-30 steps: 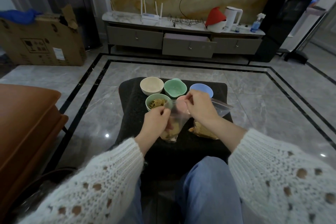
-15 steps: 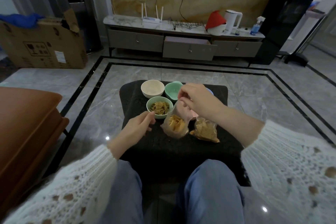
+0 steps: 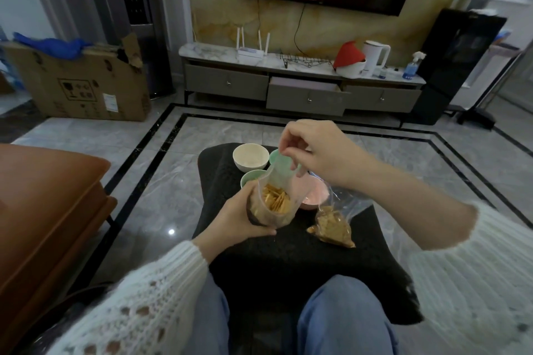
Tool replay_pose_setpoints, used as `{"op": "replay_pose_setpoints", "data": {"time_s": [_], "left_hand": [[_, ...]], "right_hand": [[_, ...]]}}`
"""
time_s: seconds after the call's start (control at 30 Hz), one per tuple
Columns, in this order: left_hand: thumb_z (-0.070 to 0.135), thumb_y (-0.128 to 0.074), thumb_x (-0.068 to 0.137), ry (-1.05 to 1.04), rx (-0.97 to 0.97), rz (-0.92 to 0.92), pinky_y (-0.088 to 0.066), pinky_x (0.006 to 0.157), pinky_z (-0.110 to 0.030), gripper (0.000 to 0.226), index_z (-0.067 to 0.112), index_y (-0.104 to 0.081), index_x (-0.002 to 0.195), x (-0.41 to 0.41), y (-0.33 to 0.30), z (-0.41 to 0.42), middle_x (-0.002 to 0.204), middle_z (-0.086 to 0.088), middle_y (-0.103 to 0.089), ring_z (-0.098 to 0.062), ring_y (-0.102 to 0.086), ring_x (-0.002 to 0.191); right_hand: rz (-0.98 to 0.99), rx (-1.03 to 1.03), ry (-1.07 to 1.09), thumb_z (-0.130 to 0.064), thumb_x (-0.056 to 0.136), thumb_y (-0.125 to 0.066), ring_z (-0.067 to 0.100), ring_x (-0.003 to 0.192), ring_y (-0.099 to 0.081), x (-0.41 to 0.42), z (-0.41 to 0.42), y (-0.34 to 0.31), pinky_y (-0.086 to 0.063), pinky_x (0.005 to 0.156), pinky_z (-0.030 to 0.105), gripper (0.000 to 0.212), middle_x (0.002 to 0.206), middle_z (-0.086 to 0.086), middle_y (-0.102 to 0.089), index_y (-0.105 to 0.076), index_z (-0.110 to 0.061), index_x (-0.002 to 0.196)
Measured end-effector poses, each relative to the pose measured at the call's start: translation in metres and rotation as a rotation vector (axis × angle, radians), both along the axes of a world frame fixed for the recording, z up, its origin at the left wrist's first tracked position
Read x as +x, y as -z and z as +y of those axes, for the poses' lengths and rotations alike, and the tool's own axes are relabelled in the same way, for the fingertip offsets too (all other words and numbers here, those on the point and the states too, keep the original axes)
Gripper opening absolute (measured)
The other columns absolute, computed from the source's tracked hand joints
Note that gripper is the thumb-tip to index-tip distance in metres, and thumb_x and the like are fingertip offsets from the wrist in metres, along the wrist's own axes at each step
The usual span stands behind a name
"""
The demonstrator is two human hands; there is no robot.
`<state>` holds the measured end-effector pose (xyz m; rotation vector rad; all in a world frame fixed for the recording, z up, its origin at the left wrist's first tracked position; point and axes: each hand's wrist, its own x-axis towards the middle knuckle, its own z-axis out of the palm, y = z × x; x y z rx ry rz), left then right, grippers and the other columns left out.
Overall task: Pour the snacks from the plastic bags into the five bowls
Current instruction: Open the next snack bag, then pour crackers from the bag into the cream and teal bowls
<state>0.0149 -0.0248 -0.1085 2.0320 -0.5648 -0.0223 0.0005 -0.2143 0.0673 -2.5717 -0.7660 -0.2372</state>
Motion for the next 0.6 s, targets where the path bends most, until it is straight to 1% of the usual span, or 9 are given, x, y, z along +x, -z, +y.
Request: {"op": "replay_pose_setpoints", "data": {"time_s": [0.1, 0.17, 0.23, 0.3, 0.4, 0.43, 0.5, 0.53, 0.6], "left_hand": [[0.042, -0.092, 0.055, 0.021, -0.054, 0.014, -0.046, 0.105, -0.034, 0.095, 0.028, -0.043, 0.134, -0.001, -0.005, 0.001, 0.129, 0.010, -0.059, -0.004, -0.054, 0.123], [0.040, -0.092, 0.056, 0.029, -0.094, 0.042, -0.047, 0.103, -0.034, 0.093, 0.021, -0.046, 0.134, -0.002, -0.008, -0.002, 0.128, 0.007, -0.061, -0.006, -0.056, 0.122], [0.029, -0.092, 0.059, -0.001, -0.161, 0.100, -0.049, 0.101, -0.030, 0.087, 0.015, -0.049, 0.133, -0.003, -0.013, -0.003, 0.124, 0.006, -0.063, -0.004, -0.059, 0.117], [0.015, -0.090, 0.062, -0.040, -0.243, 0.149, -0.051, 0.098, -0.026, 0.078, 0.012, -0.051, 0.129, -0.002, -0.023, -0.004, 0.119, 0.004, -0.066, -0.001, -0.063, 0.110], [0.013, -0.089, 0.065, -0.088, -0.309, 0.169, -0.052, 0.086, -0.014, 0.073, 0.015, -0.052, 0.128, 0.004, -0.043, -0.004, 0.115, 0.005, -0.068, 0.001, -0.065, 0.104], [0.019, -0.090, 0.064, -0.100, -0.310, 0.160, -0.052, 0.086, -0.016, 0.072, 0.018, -0.053, 0.126, 0.007, -0.050, -0.005, 0.114, 0.006, -0.068, 0.001, -0.065, 0.104], [0.038, -0.091, 0.058, -0.126, -0.295, 0.140, -0.052, 0.091, -0.025, 0.080, 0.023, -0.053, 0.126, 0.012, -0.061, -0.009, 0.116, 0.008, -0.067, -0.003, -0.065, 0.107], [0.046, -0.091, 0.054, -0.158, -0.287, 0.141, -0.052, 0.093, -0.027, 0.083, 0.026, -0.052, 0.125, 0.014, -0.066, -0.012, 0.116, 0.010, -0.066, -0.003, -0.064, 0.107], [0.046, -0.090, 0.055, -0.223, -0.284, 0.138, -0.051, 0.089, -0.023, 0.073, 0.034, -0.053, 0.116, 0.015, -0.076, -0.021, 0.111, 0.015, -0.065, 0.002, -0.062, 0.103]], "right_hand": [[0.042, 0.080, 0.025, -0.011, 0.096, -0.063, 0.009, 0.072, -0.069, -0.006, 0.004, -0.011, -0.058, 0.072, 0.027, 0.012, 0.086, -0.006, -0.064, -0.062, -0.021, 0.090], [0.075, 0.189, 0.042, -0.009, 0.096, -0.063, 0.015, 0.072, -0.072, -0.005, 0.005, -0.015, -0.059, 0.072, 0.029, 0.008, 0.081, -0.004, -0.068, -0.065, -0.016, 0.092], [0.162, 0.426, 0.059, -0.010, 0.098, -0.060, 0.021, 0.074, -0.075, 0.000, 0.005, -0.015, -0.062, 0.071, 0.032, 0.007, 0.080, 0.005, -0.070, -0.067, -0.010, 0.100], [0.216, 0.682, 0.119, -0.016, 0.102, -0.054, 0.023, 0.080, -0.075, 0.010, 0.001, -0.009, -0.063, 0.071, 0.037, 0.018, 0.086, 0.012, -0.071, -0.066, -0.009, 0.114], [0.276, 1.093, 0.264, -0.019, 0.105, -0.048, 0.024, 0.085, -0.072, 0.023, -0.010, 0.009, -0.062, 0.080, 0.042, 0.025, 0.089, 0.013, -0.070, -0.062, -0.008, 0.124], [0.311, 1.215, 0.312, -0.021, 0.105, -0.048, 0.027, 0.090, -0.071, 0.026, -0.014, 0.019, -0.059, 0.086, 0.045, 0.026, 0.092, 0.013, -0.070, -0.061, -0.009, 0.125], [0.407, 1.395, 0.405, -0.029, 0.103, -0.052, 0.031, 0.106, -0.069, 0.024, -0.015, 0.040, -0.053, 0.099, 0.046, 0.033, 0.107, 0.013, -0.072, -0.058, -0.013, 0.130], [0.482, 1.458, 0.424, -0.038, 0.100, -0.054, 0.031, 0.115, -0.066, 0.019, -0.013, 0.049, -0.049, 0.105, 0.047, 0.042, 0.117, 0.014, -0.071, -0.056, -0.015, 0.135], [0.646, 1.560, 0.368, -0.061, 0.089, -0.054, 0.033, 0.132, -0.055, 0.011, -0.008, 0.072, -0.036, 0.117, 0.050, 0.073, 0.138, 0.018, -0.061, -0.048, -0.014, 0.146]]}}
